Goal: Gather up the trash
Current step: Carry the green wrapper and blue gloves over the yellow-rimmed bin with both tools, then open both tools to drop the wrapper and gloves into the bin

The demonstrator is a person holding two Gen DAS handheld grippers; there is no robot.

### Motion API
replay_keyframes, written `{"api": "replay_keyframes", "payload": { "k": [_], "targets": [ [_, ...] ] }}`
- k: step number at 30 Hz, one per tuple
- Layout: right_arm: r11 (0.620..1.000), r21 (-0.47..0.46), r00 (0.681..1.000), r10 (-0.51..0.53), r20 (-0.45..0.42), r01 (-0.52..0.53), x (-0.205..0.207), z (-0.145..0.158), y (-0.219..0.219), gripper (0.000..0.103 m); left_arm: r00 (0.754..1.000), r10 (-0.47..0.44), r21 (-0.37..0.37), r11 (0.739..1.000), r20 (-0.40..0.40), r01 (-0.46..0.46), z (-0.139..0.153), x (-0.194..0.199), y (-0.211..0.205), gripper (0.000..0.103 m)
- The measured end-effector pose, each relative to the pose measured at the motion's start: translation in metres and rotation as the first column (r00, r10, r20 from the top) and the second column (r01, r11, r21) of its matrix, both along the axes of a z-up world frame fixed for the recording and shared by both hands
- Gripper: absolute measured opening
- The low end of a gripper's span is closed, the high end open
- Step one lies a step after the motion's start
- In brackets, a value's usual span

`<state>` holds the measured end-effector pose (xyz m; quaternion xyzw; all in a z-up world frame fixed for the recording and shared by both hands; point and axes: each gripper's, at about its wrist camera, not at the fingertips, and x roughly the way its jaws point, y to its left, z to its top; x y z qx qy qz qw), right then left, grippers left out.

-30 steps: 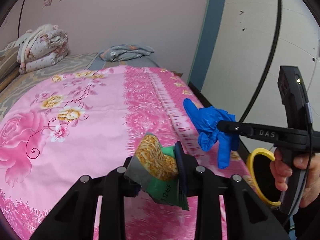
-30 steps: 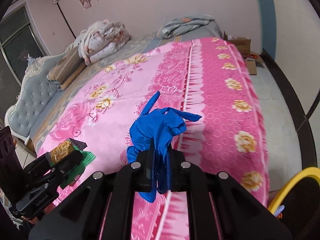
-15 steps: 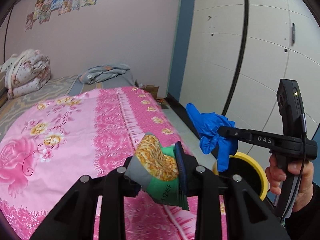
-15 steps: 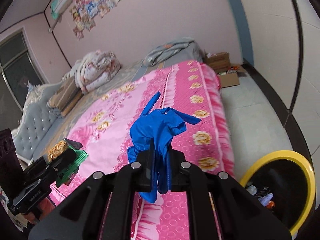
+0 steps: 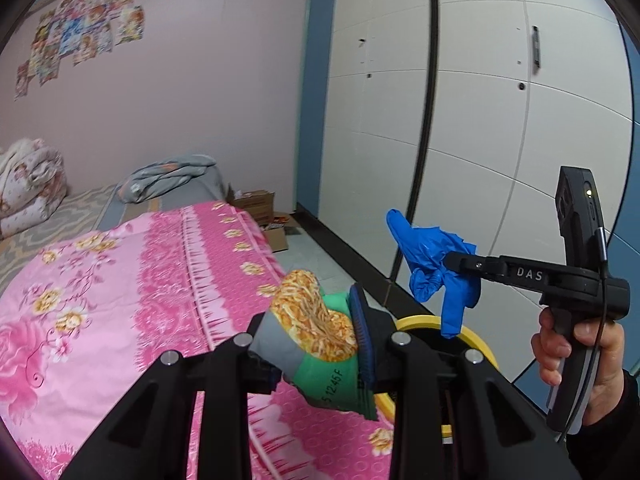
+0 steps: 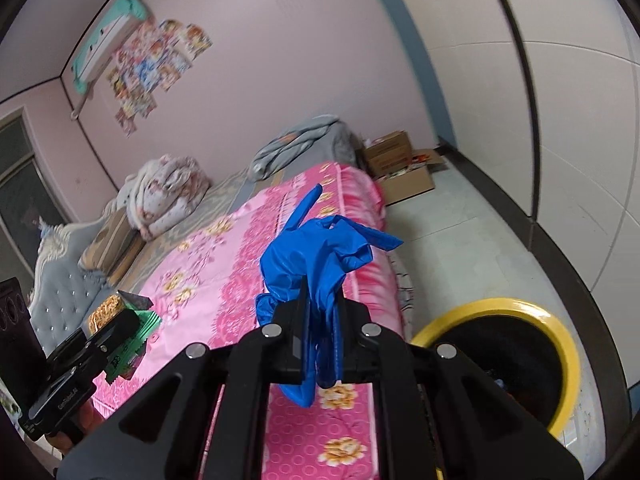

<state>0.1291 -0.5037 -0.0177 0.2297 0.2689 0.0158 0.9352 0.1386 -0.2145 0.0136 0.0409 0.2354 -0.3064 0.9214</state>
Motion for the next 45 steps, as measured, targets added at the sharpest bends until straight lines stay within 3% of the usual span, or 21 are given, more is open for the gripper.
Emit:
{"api": "replay_keyframes", "payload": {
  "k": [14, 26, 45],
  "targets": [
    [0.984, -0.014, 0.984, -0.177, -0.001, 0.177, -0.049, -0.017, -0.066, 0.008, 0.992, -0.128, 0.046, 0.991, -0.006, 0.128, -0.013, 0.000, -0.079, 0.028],
    [0.955, -0.010, 0.953, -0.296, -0.059, 0.296, -0.061, -0.060, -0.105, 0.008, 0.976, -0.181, 0.066, 0.980, -0.122, 0.190, -0.070, 0.022, -0.141, 0.028],
    [0.943, -0.008, 0.917, -0.326, -0.232, 0.333, -0.043, -0.139, -0.127, 0.008, 0.948, -0.193, 0.148, 0.961, -0.253, 0.236, -0.146, 0.046, -0.196, 0.028]
  ]
}}
